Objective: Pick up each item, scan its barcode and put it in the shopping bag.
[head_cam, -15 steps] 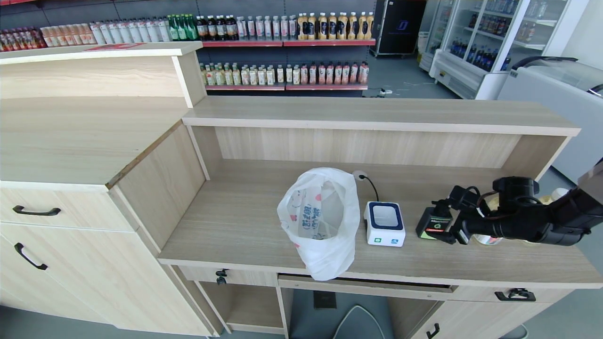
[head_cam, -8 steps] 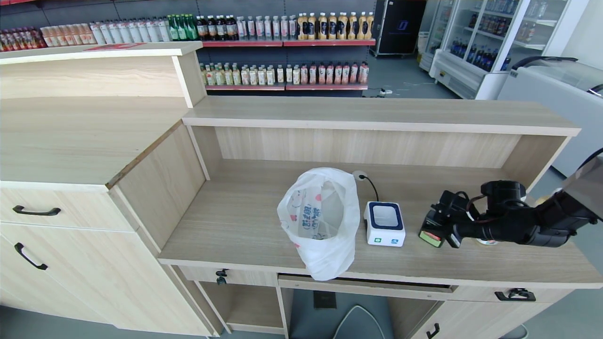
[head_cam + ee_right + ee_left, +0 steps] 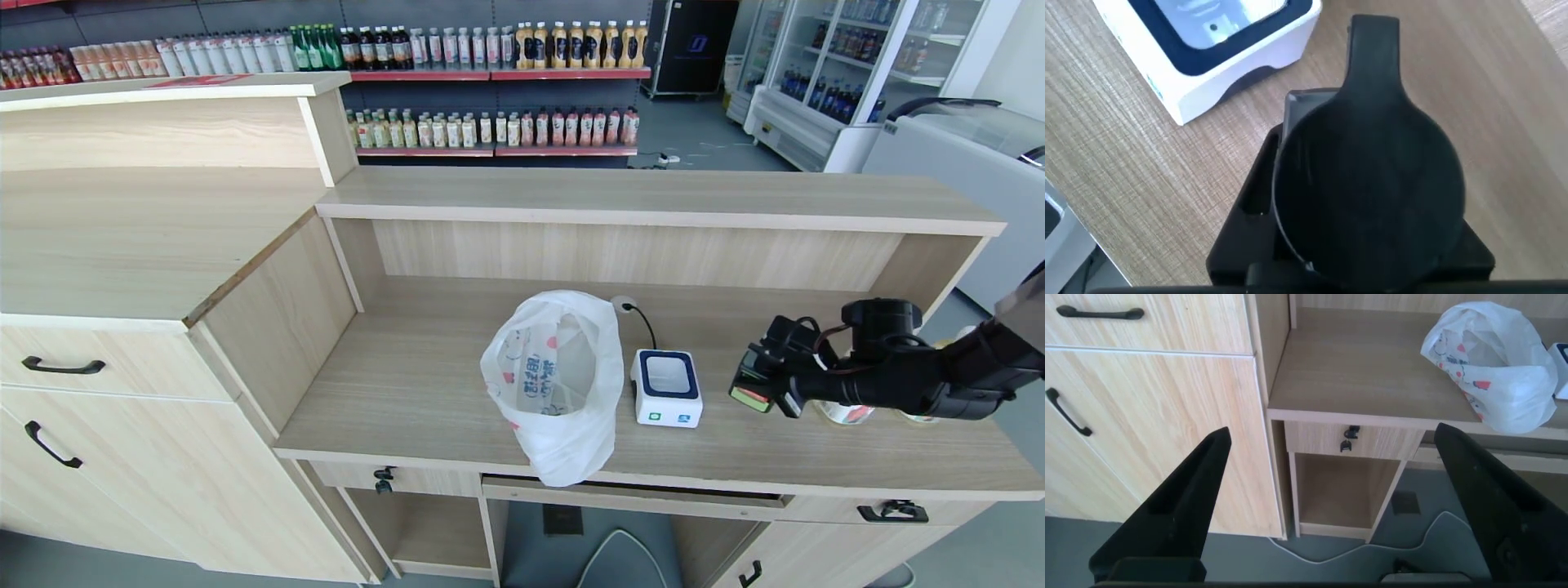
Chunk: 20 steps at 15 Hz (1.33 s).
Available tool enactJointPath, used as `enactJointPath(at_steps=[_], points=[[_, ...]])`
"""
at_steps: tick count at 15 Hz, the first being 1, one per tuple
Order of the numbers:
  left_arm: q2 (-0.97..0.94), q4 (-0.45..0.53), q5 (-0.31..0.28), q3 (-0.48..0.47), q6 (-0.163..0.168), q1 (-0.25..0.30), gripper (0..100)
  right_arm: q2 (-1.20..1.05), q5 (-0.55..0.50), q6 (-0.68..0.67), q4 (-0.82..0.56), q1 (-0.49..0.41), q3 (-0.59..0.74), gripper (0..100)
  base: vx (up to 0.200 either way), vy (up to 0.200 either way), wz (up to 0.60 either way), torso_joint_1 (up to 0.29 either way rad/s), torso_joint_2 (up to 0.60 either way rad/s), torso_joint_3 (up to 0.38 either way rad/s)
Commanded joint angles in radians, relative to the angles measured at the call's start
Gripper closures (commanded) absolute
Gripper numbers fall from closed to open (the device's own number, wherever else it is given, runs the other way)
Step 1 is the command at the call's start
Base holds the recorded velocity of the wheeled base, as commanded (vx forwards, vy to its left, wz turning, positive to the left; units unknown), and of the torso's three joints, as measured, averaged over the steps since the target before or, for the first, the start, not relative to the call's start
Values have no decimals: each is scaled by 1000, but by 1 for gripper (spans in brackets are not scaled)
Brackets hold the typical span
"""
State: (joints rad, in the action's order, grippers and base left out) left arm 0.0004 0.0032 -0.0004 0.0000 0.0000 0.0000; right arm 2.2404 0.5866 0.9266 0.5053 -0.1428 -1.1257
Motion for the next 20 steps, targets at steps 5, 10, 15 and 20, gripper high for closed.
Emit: enactJointPath(at_steps=[5,10,15,20], points=[[0,0,0,0,0,0,0,-602,7,-20,5,12,158,100,0,0,0,0,0,0],[0,0,0,0,0,0,0,-794,148,767,1,54,385,100,0,0,0,0,0,0],[0,0,0,0,0,0,0,-861,315,1492,-30,335,420,100,0,0,0,0,0,0],[0,0,0,0,0,0,0,-901,414,1650,58,568,442,100,0,0,0,0,0,0]])
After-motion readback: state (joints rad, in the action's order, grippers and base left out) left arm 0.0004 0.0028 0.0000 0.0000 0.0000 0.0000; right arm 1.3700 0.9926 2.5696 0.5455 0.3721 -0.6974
